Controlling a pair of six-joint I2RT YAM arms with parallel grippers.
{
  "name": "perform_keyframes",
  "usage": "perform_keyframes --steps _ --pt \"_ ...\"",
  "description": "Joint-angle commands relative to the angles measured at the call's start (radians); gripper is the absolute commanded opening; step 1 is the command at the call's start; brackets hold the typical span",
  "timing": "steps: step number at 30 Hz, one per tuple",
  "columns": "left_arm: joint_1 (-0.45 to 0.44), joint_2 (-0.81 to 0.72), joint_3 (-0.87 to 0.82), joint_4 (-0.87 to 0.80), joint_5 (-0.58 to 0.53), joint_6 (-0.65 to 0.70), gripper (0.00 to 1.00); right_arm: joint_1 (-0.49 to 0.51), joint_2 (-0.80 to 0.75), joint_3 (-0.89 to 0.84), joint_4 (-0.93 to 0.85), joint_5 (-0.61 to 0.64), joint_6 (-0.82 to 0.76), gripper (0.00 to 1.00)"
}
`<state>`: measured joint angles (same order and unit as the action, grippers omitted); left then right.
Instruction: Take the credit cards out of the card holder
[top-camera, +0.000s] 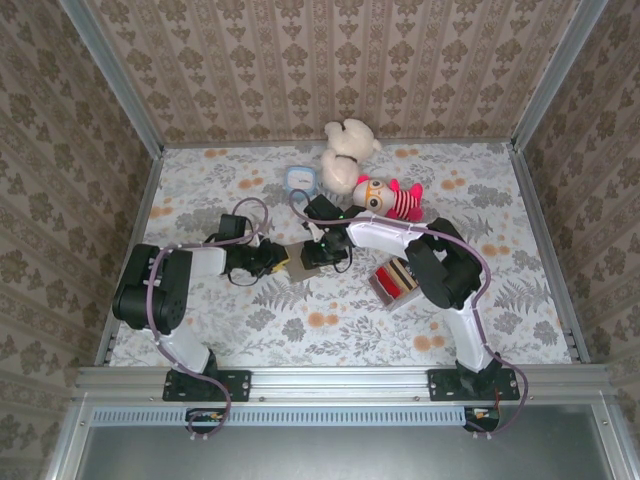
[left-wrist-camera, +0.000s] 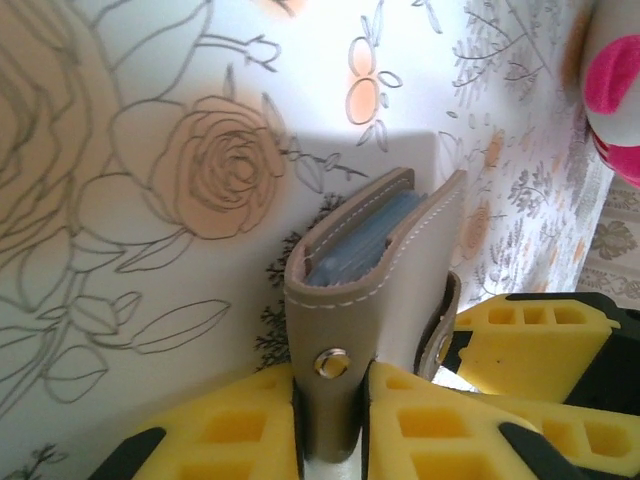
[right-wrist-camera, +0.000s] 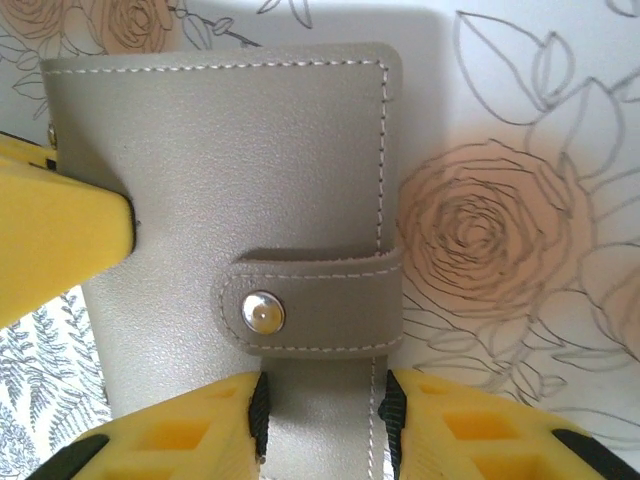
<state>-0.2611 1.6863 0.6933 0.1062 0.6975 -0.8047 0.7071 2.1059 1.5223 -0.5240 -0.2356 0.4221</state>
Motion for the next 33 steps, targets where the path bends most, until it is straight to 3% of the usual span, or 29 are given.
perform_keyframes --steps 1,7,20,33 --pt "0.000 -0.029 -0.018 0.001 0.008 0.027 0.16 -0.008 -0.097 -0.027 -0.019 0.084 0.013 0.40" --pt "-0.002 -0.080 -0.014 -0.026 0.001 0.044 0.10 0.018 -0.131 -0.012 -0.019 0.153 0.009 0.42" --pt "-0.006 -0.085 0.002 -0.051 0.003 0.041 0.08 0.064 0.028 0.163 -0.099 0.142 0.016 0.40" --pt "-0.010 -0.086 0.005 -0.049 0.017 0.039 0.02 0.067 0.098 0.214 -0.132 0.172 0.027 0.34"
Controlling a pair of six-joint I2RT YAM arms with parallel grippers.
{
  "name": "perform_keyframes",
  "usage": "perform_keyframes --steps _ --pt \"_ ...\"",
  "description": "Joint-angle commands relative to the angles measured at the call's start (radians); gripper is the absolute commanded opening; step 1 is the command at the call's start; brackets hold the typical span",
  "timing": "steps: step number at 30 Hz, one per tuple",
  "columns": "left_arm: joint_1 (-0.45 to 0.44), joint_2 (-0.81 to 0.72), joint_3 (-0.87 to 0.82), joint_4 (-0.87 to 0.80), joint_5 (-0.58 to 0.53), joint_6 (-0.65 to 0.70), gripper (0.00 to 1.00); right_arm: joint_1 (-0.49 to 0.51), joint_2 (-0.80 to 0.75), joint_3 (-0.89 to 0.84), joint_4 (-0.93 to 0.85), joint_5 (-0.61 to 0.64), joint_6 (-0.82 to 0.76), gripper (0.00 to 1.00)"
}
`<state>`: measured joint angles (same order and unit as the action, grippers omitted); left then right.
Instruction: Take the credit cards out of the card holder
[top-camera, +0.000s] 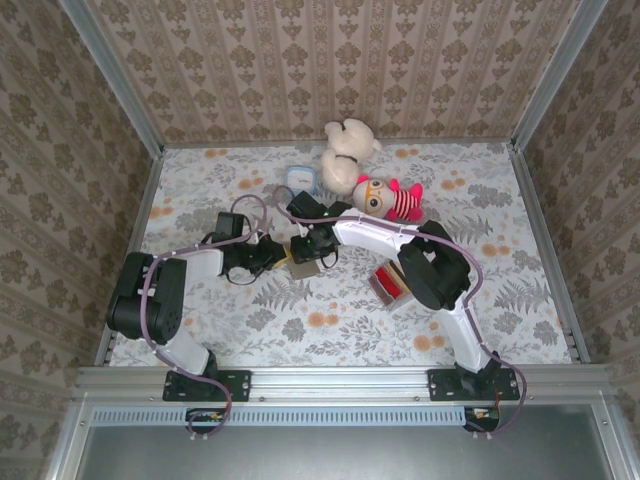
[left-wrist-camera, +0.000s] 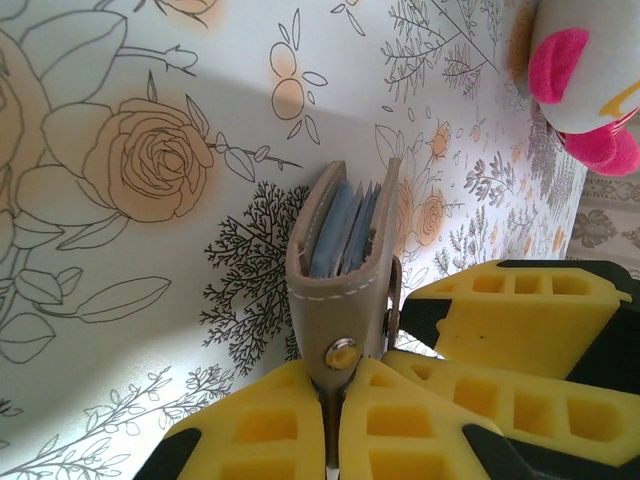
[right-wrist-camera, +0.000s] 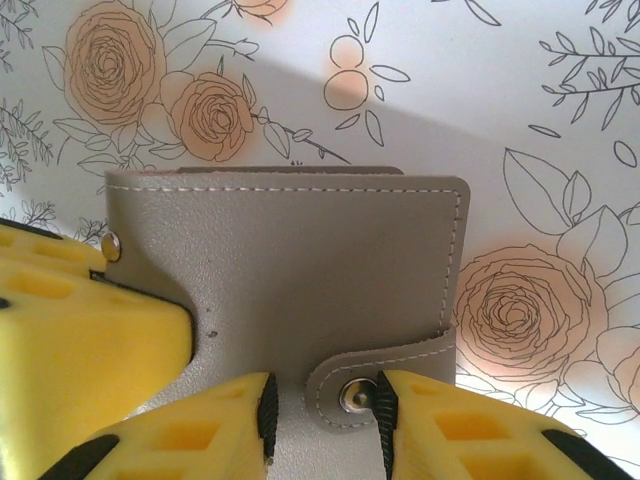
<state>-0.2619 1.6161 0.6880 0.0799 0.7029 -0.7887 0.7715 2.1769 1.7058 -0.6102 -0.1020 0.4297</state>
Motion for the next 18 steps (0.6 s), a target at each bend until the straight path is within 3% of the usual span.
perform_keyframes --steps 1,13,18 --pt "-0.010 -0.019 0.010 -0.025 0.011 0.023 0.01 0.003 0.032 0.034 -0.052 0.047 0.022 0.34" --pt "-0.010 -0.038 0.008 -0.061 -0.033 0.034 0.00 -0.004 0.044 0.032 -0.097 0.145 0.042 0.27" --pt "-0.009 -0.039 0.009 -0.105 -0.052 0.054 0.00 -0.032 0.029 0.009 -0.093 0.163 0.098 0.16"
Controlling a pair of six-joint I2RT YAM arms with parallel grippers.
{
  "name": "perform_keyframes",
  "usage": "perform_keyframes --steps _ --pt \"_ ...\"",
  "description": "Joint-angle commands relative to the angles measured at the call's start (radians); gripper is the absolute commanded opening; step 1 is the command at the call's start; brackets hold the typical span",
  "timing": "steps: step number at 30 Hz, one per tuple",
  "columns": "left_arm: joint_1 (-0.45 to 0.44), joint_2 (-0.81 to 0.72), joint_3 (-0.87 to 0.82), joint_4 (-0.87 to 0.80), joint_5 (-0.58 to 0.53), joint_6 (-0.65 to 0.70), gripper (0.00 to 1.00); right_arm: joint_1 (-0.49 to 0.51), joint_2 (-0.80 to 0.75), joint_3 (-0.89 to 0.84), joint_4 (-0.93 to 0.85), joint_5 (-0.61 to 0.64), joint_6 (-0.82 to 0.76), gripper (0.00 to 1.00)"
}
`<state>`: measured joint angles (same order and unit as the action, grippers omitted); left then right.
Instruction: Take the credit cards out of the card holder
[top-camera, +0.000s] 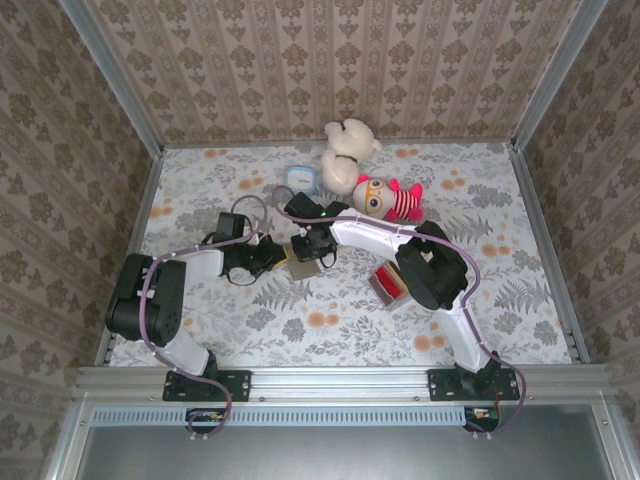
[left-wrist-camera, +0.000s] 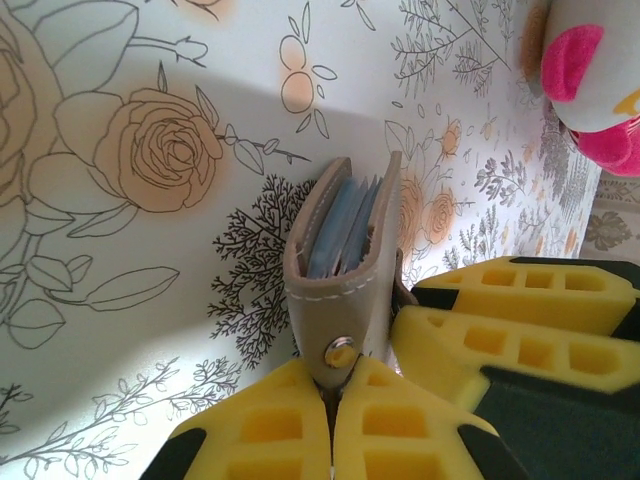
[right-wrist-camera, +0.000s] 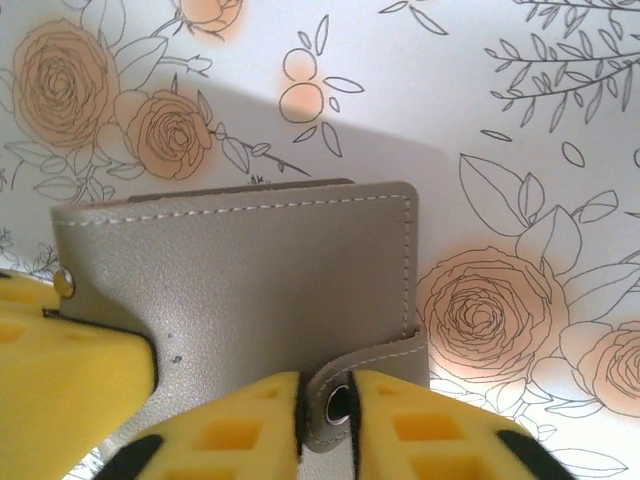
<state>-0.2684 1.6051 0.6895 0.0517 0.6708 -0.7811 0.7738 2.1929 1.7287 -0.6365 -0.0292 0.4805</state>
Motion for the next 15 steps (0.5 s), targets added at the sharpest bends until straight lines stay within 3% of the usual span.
perform_keyframes --steps 1,4,9,12,15 --pt "-0.001 -0.029 0.006 -0.085 -0.053 0.050 0.00 -0.045 0.011 -0.019 -0.067 0.086 0.068 0.13" --pt "0.000 -0.030 0.005 -0.115 -0.082 0.062 0.00 -0.074 0.001 -0.042 -0.055 0.072 0.114 0.06" --pt "0.000 -0.029 -0.002 -0.131 -0.100 0.071 0.00 -0.096 -0.051 -0.097 -0.013 0.069 0.149 0.02" --pt "0.000 -0.026 0.001 -0.129 -0.094 0.072 0.00 -0.097 -0.081 -0.113 0.009 0.061 0.146 0.03" --pt "0.000 -0.028 0.007 -0.127 -0.081 0.072 0.00 -0.098 -0.094 -0.115 0.028 0.033 0.133 0.13"
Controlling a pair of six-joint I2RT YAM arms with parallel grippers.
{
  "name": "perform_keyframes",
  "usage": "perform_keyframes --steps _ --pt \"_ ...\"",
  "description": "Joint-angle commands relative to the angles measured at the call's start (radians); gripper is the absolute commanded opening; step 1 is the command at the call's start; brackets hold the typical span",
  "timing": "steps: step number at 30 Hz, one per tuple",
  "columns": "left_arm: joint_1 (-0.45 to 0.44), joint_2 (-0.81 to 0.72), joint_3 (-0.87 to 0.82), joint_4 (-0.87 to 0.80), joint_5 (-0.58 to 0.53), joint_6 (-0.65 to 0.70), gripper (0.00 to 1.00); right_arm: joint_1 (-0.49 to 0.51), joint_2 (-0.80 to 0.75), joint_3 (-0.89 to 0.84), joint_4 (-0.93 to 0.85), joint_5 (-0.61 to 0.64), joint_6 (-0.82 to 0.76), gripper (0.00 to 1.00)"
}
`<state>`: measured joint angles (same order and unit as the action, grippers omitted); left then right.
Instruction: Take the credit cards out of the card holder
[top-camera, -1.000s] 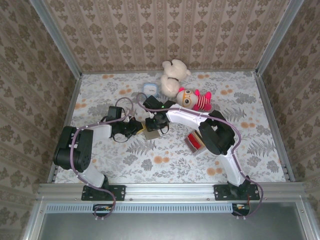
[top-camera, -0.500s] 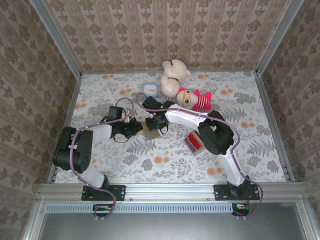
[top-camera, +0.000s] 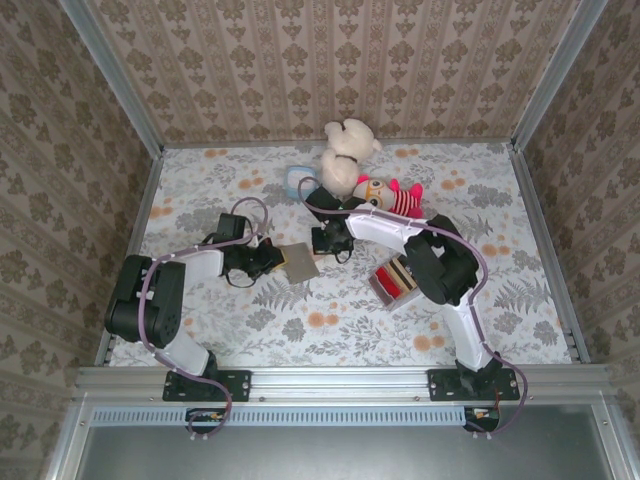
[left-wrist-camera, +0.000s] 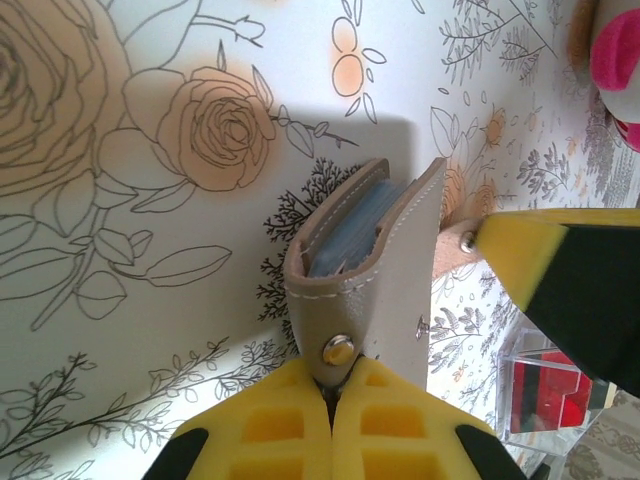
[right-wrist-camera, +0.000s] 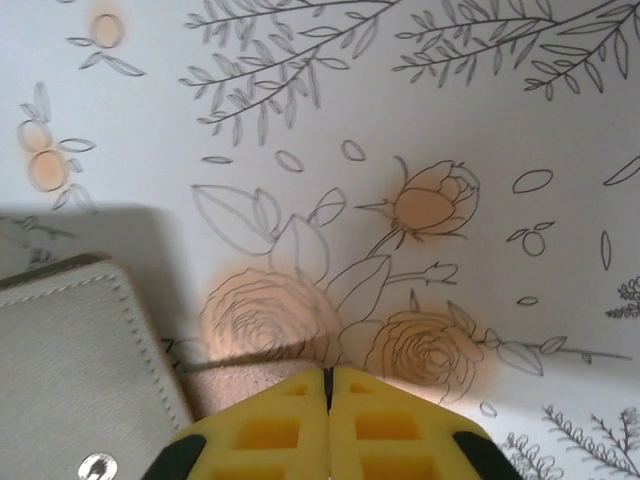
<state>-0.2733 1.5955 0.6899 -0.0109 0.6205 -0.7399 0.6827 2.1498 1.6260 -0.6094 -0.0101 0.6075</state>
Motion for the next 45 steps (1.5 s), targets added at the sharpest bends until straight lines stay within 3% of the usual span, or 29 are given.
perform_keyframes --steps 1,3,10,15,21,33,45 --pt "0.006 -0.021 0.009 -0.064 -0.028 0.032 0.00 -0.006 -0.051 -0.010 0.005 0.002 -0.001 0.17" --pt "0.005 -0.030 0.014 -0.067 -0.024 0.033 0.03 -0.006 -0.041 0.001 0.006 -0.029 -0.015 0.22" --pt "0.002 -0.069 0.046 -0.120 -0.037 0.036 0.38 -0.007 0.009 0.024 0.048 -0.159 -0.017 0.26" --pt "0.002 -0.103 0.067 -0.182 -0.086 0.042 0.61 -0.007 0.027 0.035 0.062 -0.197 -0.020 0.24" --pt "0.005 -0.140 0.082 -0.256 -0.179 0.048 0.79 -0.006 0.027 0.034 0.065 -0.214 -0.025 0.16" --pt "0.070 -0.320 0.017 -0.284 -0.266 0.064 0.99 -0.005 -0.164 -0.023 0.067 -0.240 -0.066 0.13" --pt "0.104 -0.457 -0.102 -0.284 -0.284 0.048 1.00 0.043 -0.163 -0.021 0.151 -0.337 -0.053 0.13"
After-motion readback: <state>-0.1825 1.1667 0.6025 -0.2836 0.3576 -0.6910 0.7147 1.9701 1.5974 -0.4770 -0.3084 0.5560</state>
